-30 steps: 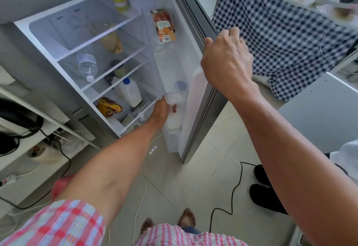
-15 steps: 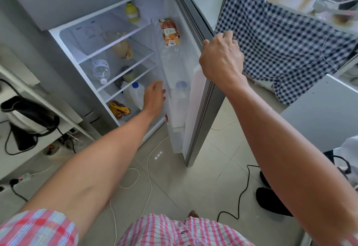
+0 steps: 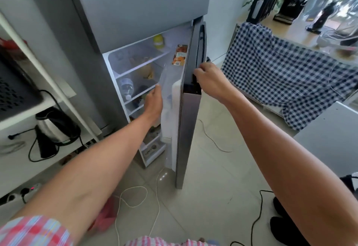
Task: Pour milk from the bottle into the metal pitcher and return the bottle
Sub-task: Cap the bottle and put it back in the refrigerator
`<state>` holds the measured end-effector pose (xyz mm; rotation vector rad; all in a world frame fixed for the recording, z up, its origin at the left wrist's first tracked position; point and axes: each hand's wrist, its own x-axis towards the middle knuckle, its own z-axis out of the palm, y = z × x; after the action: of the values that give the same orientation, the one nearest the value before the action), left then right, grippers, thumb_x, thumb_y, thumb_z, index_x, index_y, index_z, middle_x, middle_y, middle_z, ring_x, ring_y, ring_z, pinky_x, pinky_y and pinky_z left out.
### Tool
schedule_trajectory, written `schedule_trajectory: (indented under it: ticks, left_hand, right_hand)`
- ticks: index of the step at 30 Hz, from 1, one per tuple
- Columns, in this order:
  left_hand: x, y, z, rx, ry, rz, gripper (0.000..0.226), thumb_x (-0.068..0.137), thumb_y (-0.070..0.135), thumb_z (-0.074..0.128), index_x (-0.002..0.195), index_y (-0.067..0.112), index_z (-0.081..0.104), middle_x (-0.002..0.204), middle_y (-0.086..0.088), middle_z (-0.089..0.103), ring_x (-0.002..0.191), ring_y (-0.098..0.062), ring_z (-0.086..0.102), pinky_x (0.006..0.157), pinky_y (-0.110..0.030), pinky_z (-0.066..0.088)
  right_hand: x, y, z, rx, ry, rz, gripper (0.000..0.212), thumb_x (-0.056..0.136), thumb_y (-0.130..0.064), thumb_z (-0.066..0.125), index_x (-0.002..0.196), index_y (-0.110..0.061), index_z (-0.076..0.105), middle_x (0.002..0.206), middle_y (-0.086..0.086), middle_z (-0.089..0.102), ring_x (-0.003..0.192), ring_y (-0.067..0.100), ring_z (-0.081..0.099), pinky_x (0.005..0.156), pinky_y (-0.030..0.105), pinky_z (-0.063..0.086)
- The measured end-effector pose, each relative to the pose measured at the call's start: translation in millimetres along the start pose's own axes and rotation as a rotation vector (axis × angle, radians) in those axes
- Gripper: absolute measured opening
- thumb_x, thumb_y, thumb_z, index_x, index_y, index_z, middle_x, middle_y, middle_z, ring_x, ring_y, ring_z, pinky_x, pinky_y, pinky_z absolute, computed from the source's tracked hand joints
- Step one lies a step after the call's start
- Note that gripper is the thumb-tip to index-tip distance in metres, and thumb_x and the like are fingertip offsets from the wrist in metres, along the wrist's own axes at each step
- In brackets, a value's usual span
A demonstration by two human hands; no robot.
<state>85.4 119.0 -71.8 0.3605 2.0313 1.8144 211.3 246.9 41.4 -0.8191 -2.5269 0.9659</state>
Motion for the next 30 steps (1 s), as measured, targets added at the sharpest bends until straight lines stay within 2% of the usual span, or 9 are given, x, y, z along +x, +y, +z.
schedule_trajectory:
  ticks: [2,4,7,10,13,16,22,26,30]
  left_hand:
    - [8.7,-0.7,-19.3,0.043,0.023,0.011,0.035,0.11,0.038,0.034,0.11,0.016,0.061,0.091,0.006,0.061,0.088,-0.014,0.057,0.07,-0.024,0.043]
    - [17.3,-0.9,-36.6,0.033,0.014,-0.003,0.043,0.109,0.043,0.034,0.116,0.011,0.062,0.099,-0.004,0.064,0.094,-0.018,0.058,0.078,-0.027,0.045]
    - [30.0,2.0,-59.5,0.048,0.025,-0.038,0.048,0.106,0.05,0.035,0.126,0.015,0.061,0.117,-0.008,0.065,0.11,-0.027,0.06,0.09,-0.035,0.049]
    - [38.3,10.6,-73.9,-0.001,0.068,-0.078,0.046,0.109,0.045,0.038,0.136,0.014,0.057,0.131,-0.006,0.059,0.111,-0.021,0.055,0.074,-0.024,0.046]
    - [44.9,11.8,-80.7,0.071,0.274,-0.013,0.039,0.105,0.046,0.042,0.109,0.015,0.064,0.12,-0.013,0.066,0.1,-0.024,0.057,0.09,-0.036,0.051]
    - [32.1,15.9,-79.9,0.121,0.539,0.215,0.034,0.107,0.039,0.044,0.116,0.014,0.066,0.109,0.002,0.067,0.108,-0.022,0.062,0.098,-0.038,0.048]
    - [7.0,36.7,-58.8,0.632,0.74,0.764,0.041,0.105,0.022,0.051,0.142,0.003,0.054,0.154,-0.011,0.049,0.142,-0.023,0.043,0.119,-0.031,0.029]
    - [7.4,29.4,-39.1,1.017,0.652,0.739,0.052,0.106,0.03,0.045,0.151,0.002,0.045,0.163,-0.014,0.037,0.153,-0.027,0.03,0.125,-0.039,0.023]
    - [10.9,16.9,-24.2,1.268,0.564,0.469,0.064,0.11,0.042,0.031,0.161,0.004,0.023,0.17,-0.012,0.015,0.159,-0.024,0.007,0.128,-0.041,0.006]
  right_hand:
    - [8.8,7.5,12.9,-0.1,-0.033,-0.12,0.03,0.102,-0.02,0.045,0.117,-0.007,0.068,0.123,0.003,0.058,0.116,0.022,0.051,0.101,0.036,0.037]
    - [19.9,11.3,25.2,-0.153,-0.073,-0.204,0.041,0.106,-0.026,0.046,0.143,-0.012,0.056,0.152,0.004,0.047,0.142,0.024,0.036,0.117,0.036,0.022]
    - [38.9,10.3,43.0,-0.187,-0.13,-0.257,0.062,0.107,-0.05,0.042,0.159,-0.017,0.037,0.169,0.001,0.024,0.156,0.02,0.013,0.125,0.039,0.011]
    - [60.0,7.6,59.6,-0.169,-0.133,-0.294,0.081,0.1,-0.069,0.04,0.162,-0.017,0.029,0.171,-0.005,0.015,0.157,0.013,-0.001,0.126,0.044,0.009]
    - [74.3,6.0,76.8,-0.2,-0.058,-0.381,0.083,0.099,-0.072,0.038,0.16,-0.015,0.032,0.169,-0.004,0.021,0.157,0.013,-0.001,0.124,0.046,0.012]
    - [87.9,8.9,92.4,-0.208,0.007,-0.493,0.076,0.103,-0.066,0.037,0.155,-0.011,0.04,0.165,0.001,0.033,0.157,0.018,0.01,0.126,0.045,0.016]
    - [116.6,13.9,105.6,-0.178,0.035,-0.662,0.054,0.107,-0.036,0.046,0.153,-0.007,0.043,0.161,0.007,0.039,0.154,0.024,0.023,0.122,0.042,0.023]
    - [130.3,17.6,108.2,-0.233,-0.041,-0.751,0.06,0.104,-0.015,0.045,0.161,-0.006,0.027,0.169,0.008,0.022,0.157,0.024,0.012,0.126,0.042,0.015]
    - [142.5,17.4,107.9,-0.347,-0.138,-0.813,0.071,0.102,-0.009,0.039,0.164,-0.005,0.005,0.172,0.009,0.0,0.158,0.024,-0.006,0.127,0.039,0.003]
